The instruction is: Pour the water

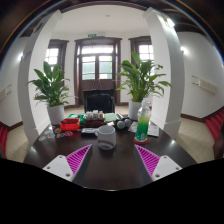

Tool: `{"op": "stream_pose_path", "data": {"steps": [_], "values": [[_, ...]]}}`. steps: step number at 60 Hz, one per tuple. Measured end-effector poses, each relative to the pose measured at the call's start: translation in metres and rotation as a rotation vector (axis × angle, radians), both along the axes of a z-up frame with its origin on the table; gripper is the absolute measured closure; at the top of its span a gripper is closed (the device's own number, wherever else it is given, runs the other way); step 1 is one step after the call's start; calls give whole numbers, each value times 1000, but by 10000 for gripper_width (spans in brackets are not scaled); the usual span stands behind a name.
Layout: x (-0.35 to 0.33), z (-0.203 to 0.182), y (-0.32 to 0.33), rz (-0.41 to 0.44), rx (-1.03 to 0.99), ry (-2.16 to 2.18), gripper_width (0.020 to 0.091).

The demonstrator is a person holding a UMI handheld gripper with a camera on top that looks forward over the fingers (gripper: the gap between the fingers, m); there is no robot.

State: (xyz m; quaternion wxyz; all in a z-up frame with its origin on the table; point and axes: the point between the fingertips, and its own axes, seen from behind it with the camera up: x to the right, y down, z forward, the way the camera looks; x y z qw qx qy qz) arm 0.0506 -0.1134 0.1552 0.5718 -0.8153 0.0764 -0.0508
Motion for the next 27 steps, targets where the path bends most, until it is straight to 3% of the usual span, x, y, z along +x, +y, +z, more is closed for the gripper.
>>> {"op": "stream_pose_path", "data": {"steps": [16, 27], "values": [[-59, 28, -19, 141, 43, -15, 255], [-83, 50, -25, 187, 89, 0, 253]]}}
